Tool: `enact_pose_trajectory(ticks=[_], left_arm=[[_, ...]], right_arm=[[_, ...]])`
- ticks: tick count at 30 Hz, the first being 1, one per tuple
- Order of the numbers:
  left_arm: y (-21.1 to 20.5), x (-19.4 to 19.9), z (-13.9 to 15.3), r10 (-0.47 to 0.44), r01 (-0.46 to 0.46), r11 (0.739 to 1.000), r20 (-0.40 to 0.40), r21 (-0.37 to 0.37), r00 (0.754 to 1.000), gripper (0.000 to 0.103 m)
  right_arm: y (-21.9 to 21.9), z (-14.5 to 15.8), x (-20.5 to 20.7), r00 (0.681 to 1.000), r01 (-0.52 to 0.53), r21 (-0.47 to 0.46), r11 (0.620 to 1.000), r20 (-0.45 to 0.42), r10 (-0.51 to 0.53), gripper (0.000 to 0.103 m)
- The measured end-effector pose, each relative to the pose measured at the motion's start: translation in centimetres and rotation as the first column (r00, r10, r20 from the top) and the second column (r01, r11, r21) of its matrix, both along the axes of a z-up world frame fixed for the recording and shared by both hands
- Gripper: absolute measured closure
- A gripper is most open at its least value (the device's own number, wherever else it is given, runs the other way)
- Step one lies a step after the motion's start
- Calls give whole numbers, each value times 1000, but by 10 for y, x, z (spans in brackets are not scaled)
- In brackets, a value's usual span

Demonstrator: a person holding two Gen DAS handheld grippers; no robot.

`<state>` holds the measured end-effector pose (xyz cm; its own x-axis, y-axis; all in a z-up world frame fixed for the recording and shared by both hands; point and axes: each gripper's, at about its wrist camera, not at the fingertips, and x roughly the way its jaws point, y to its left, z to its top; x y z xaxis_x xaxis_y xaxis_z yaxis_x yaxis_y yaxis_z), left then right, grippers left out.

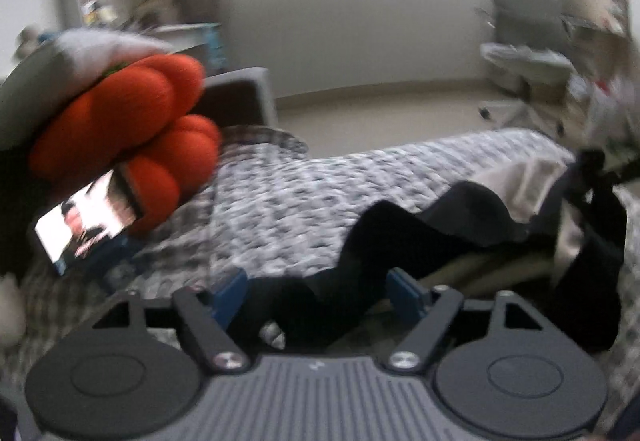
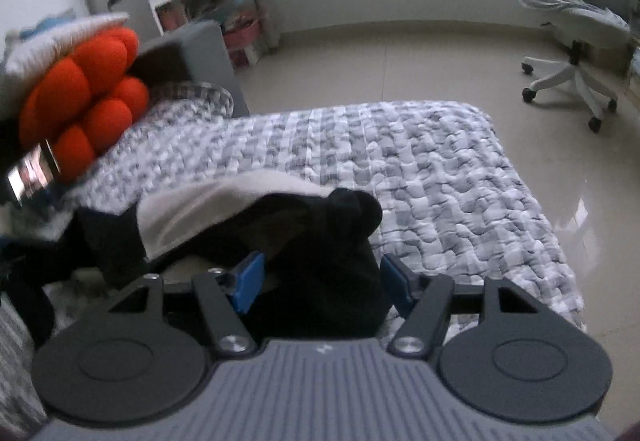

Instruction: Fold clothes

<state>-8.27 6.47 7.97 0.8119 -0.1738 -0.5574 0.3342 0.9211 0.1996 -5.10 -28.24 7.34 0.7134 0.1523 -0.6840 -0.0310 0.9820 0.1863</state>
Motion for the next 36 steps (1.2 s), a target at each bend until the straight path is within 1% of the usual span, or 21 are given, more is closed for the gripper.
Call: enact_pose_trajectory(ticks=[2,6,7,8,9,10,11,13,15,17,19,22,25,28,30,32,34,35,36], left_arm=[[-12,8,-4,-40,40,998,5,48,999,16],[-28,32,-20,-75,78,991,-33,105,997,16],[-31,39,-26,-80,86,990,-55,109,995,23],[-33,44,-31,-85,93,990,-77,108,993,49],[-34,48,-36,-84,95,990,-98,103,992,65],[-34,51,-40,-76,86,993,-118,84,990,85],[-32,51,-41,-60,68,996,-124,58,991,91],[-27,46,-36,-27,29,1000,-108,13,994,94],[-21,36,-21,-1,0,1000,-61,-10,998,95],[-9,25,5,31,-31,998,2,-46,1000,96],[2,16,32,54,-49,995,56,-88,997,96],[21,-2,82,88,-65,988,164,-140,982,96],[37,-21,139,118,-64,978,278,-197,953,96],[47,-47,193,134,-48,974,391,-222,911,96],[51,-66,225,136,-35,975,467,-219,874,96],[53,-84,252,131,-15,976,528,-219,839,96],[54,-96,273,124,-1,978,577,-208,807,96],[54,-101,282,120,1,980,597,-198,793,96],[55,-106,289,118,4,981,607,-196,786,96]], right_arm=[[1,-10,6,1000,-7,-20,1000,-30,6,36],[-10,-25,11,998,12,16,1000,-70,-11,36],[-9,-27,12,997,4,20,1000,-71,-2,41],[-9,-28,14,997,-5,24,1000,-72,7,57],[-7,-29,16,997,-24,24,999,-74,25,66],[-2,-28,15,997,-38,-7,999,-65,37,79],[3,-26,14,997,-51,-39,998,-56,49,86],[10,-18,7,998,-67,-116,991,-16,66,88],[14,-6,0,997,-63,-218,974,30,71,90],[13,8,-9,994,-48,-291,956,84,75,91],[13,25,-19,987,-26,-340,940,141,79,91],[16,54,-37,965,0,-403,915,241,106,91],[22,87,-58,923,-1,-457,889,342,176,91],[31,122,-82,859,10,-530,848,439,264,91],[34,145,-99,807,23,-565,825,497,318,91],[30,167,-115,754,23,-578,816,546,365,91],[24,185,-132,693,25,-591,806,592,412,91],[21,194,-141,658,23,-596,802,614,437,91],[16,201,-150,630,16,-593,805,631,452,91]])
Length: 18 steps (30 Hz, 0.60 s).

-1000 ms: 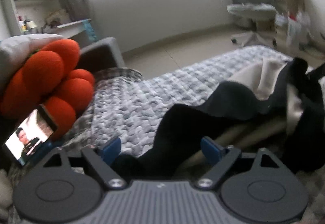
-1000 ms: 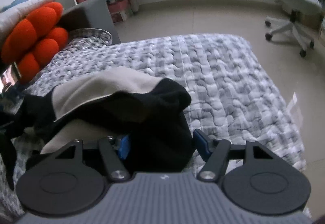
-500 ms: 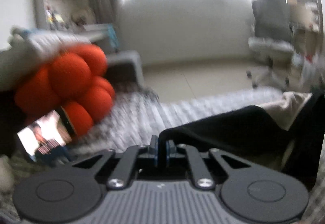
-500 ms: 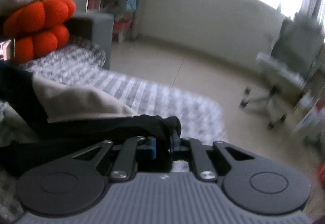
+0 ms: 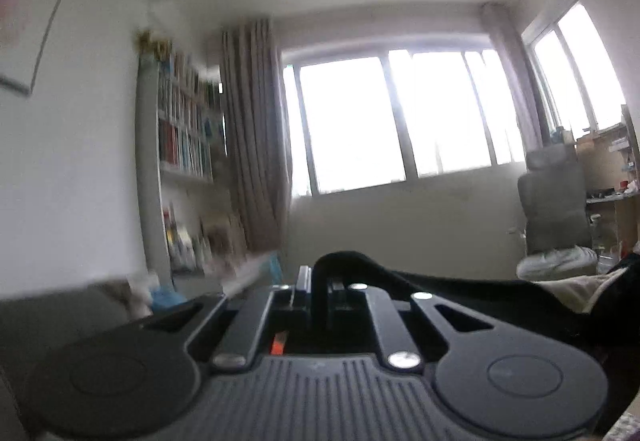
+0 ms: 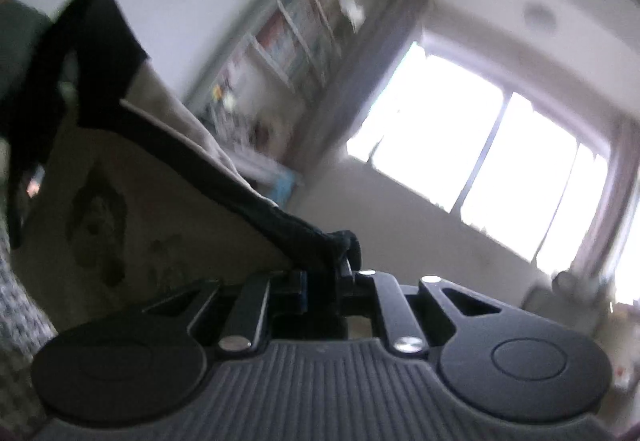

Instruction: Fold clothes

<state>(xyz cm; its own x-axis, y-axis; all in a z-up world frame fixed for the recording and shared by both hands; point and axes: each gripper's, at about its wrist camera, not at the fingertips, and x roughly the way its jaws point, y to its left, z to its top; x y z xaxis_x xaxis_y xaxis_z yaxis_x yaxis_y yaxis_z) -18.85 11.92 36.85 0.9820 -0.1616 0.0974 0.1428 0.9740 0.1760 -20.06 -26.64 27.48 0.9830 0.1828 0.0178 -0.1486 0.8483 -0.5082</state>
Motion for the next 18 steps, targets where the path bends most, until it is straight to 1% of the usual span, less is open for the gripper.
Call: enact_pose_trajectory(ticks=[1,2,7,9,11,13,14,15,17,18], left_arm=[[1,-4,6,-4,4,1000,8,-3,1000,96],[2,-8,11,-7,7,1000,16,-6,1000,96],[2,-41,21,-59,60,998,43,-29,997,96],[2,-50,21,-77,78,996,34,-32,996,96],[1,-49,16,-86,87,996,8,-28,996,96],[-1,-40,5,-79,78,997,-33,-11,996,96],[-3,-30,-3,-67,67,998,-66,-6,996,96],[-4,-19,-12,-53,53,999,-106,-3,993,96],[-8,16,-44,-4,7,1000,-210,15,978,96],[-10,38,-64,28,-21,999,-268,28,963,96]], right_arm=[[-5,8,-8,999,-27,5,1000,23,27,91],[-9,13,-14,999,-33,7,999,39,33,91],[-22,33,-45,990,-36,26,999,141,32,91],[-24,37,-50,984,-30,35,999,178,23,91],[-27,45,-48,981,-21,40,999,196,13,91],[-31,46,-33,985,-17,49,999,174,8,91],[-32,46,-23,988,-16,55,998,157,7,91],[-29,40,-7,993,-17,50,999,121,10,91],[-16,24,28,999,-17,30,999,40,16,91],[-8,14,47,1000,-17,16,1000,-6,17,91]])
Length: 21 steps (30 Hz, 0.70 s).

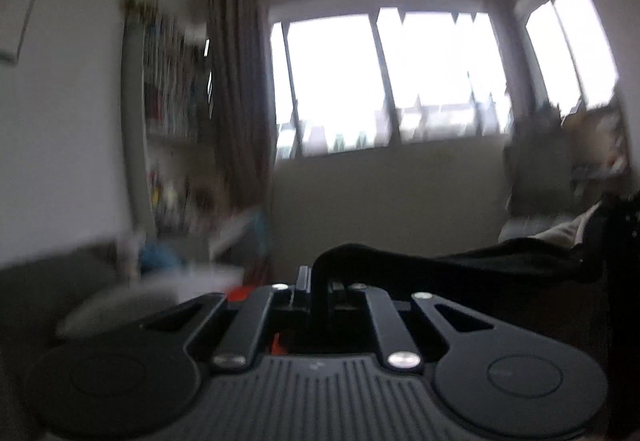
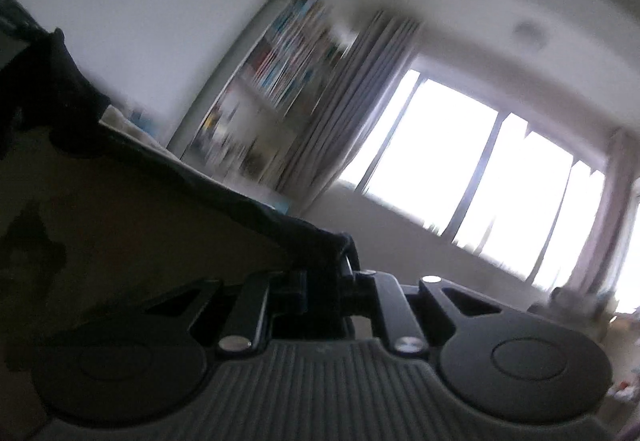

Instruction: Fold clothes

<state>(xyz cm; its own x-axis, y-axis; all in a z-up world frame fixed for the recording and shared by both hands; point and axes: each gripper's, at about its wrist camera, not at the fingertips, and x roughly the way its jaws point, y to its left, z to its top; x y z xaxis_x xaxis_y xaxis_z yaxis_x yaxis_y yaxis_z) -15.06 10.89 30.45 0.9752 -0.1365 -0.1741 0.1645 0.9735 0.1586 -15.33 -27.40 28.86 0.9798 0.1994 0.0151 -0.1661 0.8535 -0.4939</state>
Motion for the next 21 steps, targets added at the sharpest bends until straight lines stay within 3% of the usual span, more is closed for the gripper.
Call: enact_pose_trajectory(ticks=[2,4,5,8,9,10,11,13,15,18,21], left_arm=[[-4,52,-45,59,-57,998,-132,17,990,96],[-5,116,-97,117,-116,993,-280,23,953,92],[-6,145,-126,154,-151,988,-346,35,925,89],[-15,192,-197,253,-207,967,-479,146,840,88],[-16,190,-208,254,-201,966,-487,159,835,86],[-14,182,-214,242,-190,970,-481,154,843,71],[-13,175,-221,229,-180,972,-475,149,850,55],[0,159,-224,245,-196,969,-471,151,847,51],[13,145,-221,250,-220,968,-481,118,841,51],[22,113,-220,198,-197,979,-499,54,844,51],[19,78,-228,157,-160,986,-517,38,842,44]], right_arm=[[19,-30,48,993,-3,-5,1000,-115,3,91],[39,-63,107,968,28,3,1000,-250,-26,90],[49,-83,138,944,98,-5,995,-316,-95,85],[77,-139,217,826,280,-50,959,-496,-267,85],[83,-154,232,782,316,-64,947,-548,-298,85],[86,-158,228,786,301,-44,952,-555,-274,79],[88,-161,223,793,283,-21,959,-558,-246,65],[85,-172,207,797,261,-12,965,-562,-223,56],[74,-189,184,792,255,-48,966,-563,-237,56],[55,-199,154,770,227,10,974,-614,-174,55],[39,-198,129,755,231,85,969,-645,-123,47]])
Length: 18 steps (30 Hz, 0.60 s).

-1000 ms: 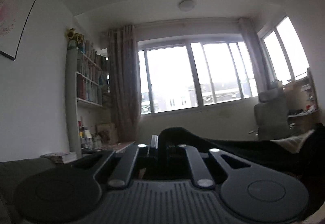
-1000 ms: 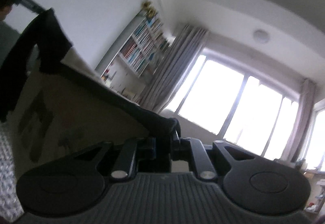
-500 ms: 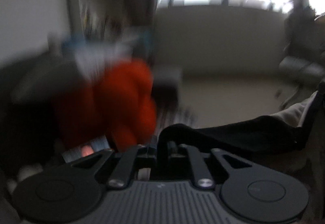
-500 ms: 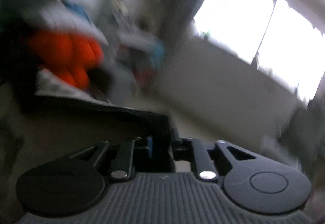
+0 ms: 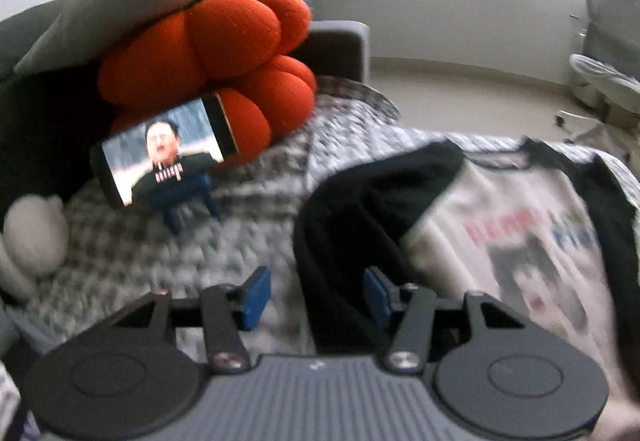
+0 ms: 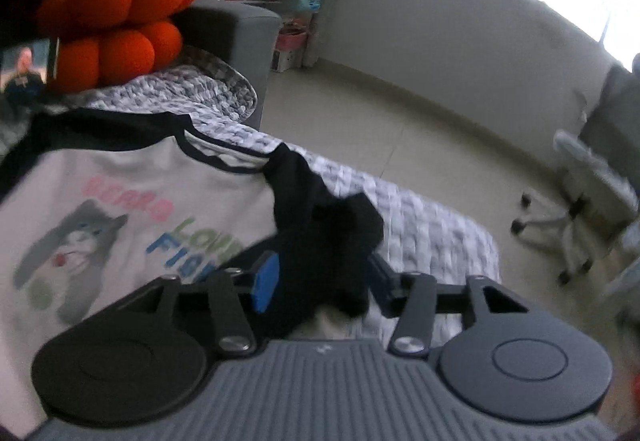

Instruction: Fold clothes

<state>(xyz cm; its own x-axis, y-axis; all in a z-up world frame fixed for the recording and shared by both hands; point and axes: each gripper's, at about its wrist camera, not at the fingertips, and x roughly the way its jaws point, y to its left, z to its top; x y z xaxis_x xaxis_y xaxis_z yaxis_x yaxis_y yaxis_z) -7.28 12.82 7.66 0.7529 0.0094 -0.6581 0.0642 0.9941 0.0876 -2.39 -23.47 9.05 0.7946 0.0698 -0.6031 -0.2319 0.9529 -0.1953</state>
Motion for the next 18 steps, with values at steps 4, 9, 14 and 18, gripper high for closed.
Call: enact_pose_trajectory(ticks=[4,9,14,18], left_arm=[[0,-25,-19,3,-3,1000,-40,-9,999,42],[3,-41,-31,27,-32,997,-67,-74,997,42],[8,-52,-30,56,-60,996,-64,-62,996,42],[10,-61,-29,51,-56,995,-62,-78,997,42]], right_arm=[[-8,-7,-42,998,-44,96,994,-45,48,41],[5,-20,-76,985,-129,152,980,-99,144,38],[14,-34,-92,979,-134,167,977,-130,156,36],[17,-34,-96,974,-135,212,968,-150,169,36]])
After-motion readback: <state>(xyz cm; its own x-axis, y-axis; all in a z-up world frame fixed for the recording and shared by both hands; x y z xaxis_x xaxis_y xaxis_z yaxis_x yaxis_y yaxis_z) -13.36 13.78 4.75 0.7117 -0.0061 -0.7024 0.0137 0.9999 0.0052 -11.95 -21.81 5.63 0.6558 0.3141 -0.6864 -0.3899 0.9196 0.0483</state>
